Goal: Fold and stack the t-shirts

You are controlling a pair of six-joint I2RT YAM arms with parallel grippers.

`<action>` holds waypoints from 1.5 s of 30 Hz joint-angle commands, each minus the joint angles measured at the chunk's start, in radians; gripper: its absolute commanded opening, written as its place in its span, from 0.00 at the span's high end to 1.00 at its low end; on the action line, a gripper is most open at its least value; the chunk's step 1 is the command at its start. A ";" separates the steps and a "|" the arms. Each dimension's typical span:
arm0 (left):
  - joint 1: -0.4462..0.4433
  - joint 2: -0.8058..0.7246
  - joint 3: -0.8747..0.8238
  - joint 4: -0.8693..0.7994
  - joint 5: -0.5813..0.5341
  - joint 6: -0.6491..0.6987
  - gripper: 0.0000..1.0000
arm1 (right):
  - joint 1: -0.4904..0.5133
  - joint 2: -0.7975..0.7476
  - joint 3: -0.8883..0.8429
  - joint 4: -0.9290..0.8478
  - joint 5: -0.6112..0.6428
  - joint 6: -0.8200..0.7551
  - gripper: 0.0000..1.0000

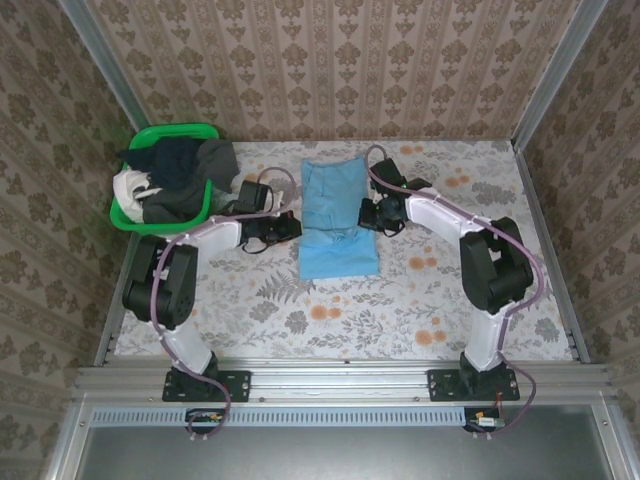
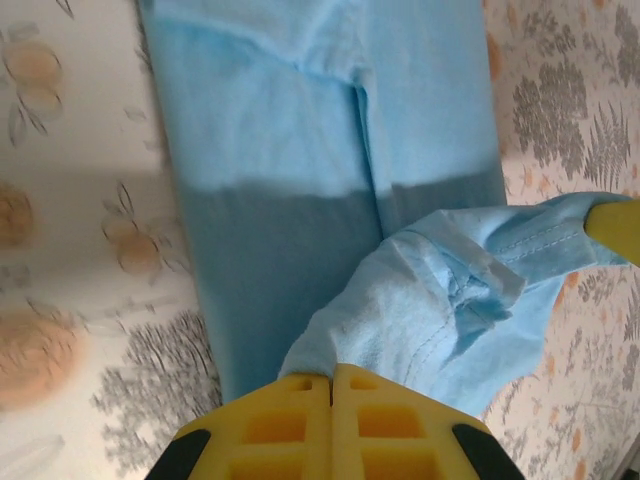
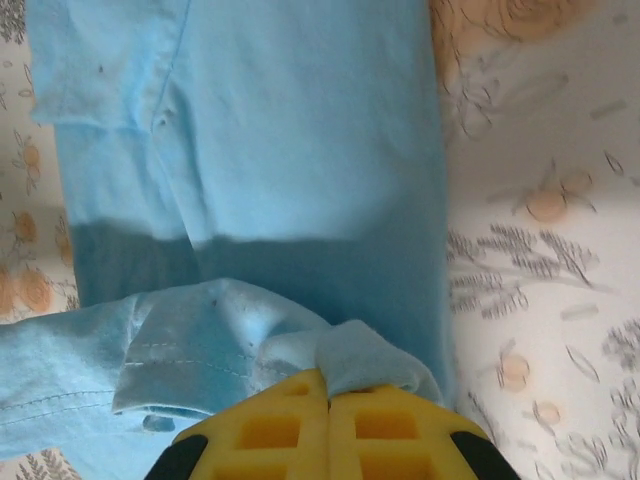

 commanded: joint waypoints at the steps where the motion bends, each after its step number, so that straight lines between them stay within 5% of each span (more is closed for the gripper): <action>1: 0.015 0.066 0.078 -0.063 0.064 0.060 1.00 | -0.022 0.066 0.076 -0.051 -0.051 -0.043 0.92; 3: 0.028 0.113 0.108 -0.073 0.076 0.061 0.98 | -0.032 0.101 0.100 -0.059 -0.049 -0.048 0.89; 6: 0.039 0.166 0.138 -0.078 0.080 0.062 0.72 | -0.049 0.140 0.122 -0.064 -0.060 -0.050 0.81; 13: 0.055 0.212 0.257 -0.144 0.080 0.092 0.73 | -0.077 0.110 0.163 -0.091 -0.026 -0.068 0.64; 23: 0.066 0.259 0.356 -0.201 0.080 0.110 0.71 | 0.004 -0.117 -0.079 0.073 -0.021 -0.096 0.65; 28: 0.086 0.212 0.326 -0.183 0.076 0.116 0.70 | 0.107 -0.072 -0.146 0.114 -0.057 -0.103 0.74; 45: 0.133 -0.141 -0.022 -0.091 0.005 0.174 0.56 | 0.056 0.294 0.360 -0.115 0.027 -0.171 0.74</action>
